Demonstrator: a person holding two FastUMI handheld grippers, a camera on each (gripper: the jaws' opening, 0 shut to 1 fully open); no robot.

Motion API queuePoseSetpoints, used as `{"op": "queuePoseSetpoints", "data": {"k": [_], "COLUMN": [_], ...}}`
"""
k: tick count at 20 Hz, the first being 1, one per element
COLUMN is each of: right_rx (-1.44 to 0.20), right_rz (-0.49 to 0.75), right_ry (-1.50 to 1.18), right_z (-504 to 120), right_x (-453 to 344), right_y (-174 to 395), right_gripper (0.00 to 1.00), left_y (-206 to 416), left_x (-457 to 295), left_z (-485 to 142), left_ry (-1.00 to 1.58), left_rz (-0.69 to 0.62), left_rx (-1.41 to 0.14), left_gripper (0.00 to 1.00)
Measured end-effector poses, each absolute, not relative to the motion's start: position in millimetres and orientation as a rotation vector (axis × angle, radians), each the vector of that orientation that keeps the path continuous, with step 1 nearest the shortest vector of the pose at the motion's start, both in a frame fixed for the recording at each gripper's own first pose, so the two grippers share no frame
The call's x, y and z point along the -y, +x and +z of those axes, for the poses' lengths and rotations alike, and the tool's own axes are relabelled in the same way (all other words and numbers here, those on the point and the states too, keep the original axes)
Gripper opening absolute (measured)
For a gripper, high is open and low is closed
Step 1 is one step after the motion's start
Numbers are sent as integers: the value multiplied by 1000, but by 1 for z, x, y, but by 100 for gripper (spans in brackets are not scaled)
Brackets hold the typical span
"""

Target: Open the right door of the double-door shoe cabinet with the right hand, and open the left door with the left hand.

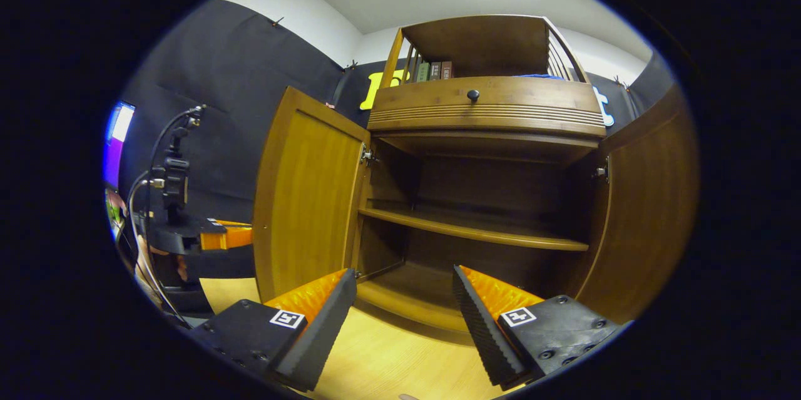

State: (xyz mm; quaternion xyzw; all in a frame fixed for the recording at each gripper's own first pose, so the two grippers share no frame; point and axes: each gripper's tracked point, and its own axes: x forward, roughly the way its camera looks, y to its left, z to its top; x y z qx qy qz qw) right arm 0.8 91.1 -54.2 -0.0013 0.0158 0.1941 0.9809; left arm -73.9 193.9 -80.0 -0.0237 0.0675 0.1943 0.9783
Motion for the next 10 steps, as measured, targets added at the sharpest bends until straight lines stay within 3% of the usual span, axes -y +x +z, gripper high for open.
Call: {"op": "queuePoseSetpoints", "data": {"k": [1, 2, 4, 8, 9, 10], "right_rx": [-29, -30, -38, -63, -67, -69], "right_rz": [385, 378, 363, 306, 289, 266], "right_ry": [0, 7, 24, 33, 29, 23], "right_z": [-54, -54, -55, -60, -60, -60], "right_x": [-91, -91, -89, -79, -75, -71], "right_y": [2, 5, 7, 10, 8, 6], "right_gripper": [99, 97, 98, 98, 98, 98], "left_y": [-78, -82, -87, -80, -71, -63], "left_x": [-184, -172, -153, -131, -124, -117], "left_z": [-72, -63, -45, -31, -32, -32], "left_ry": [-64, -78, -71, -10, -4, -7], "left_rz": [361, 325, 274, 204, 178, 155], "left_rx": [-123, -107, -82, -51, -50, -49], "left_gripper": [0, 6, 7, 6, 0, 9]}}
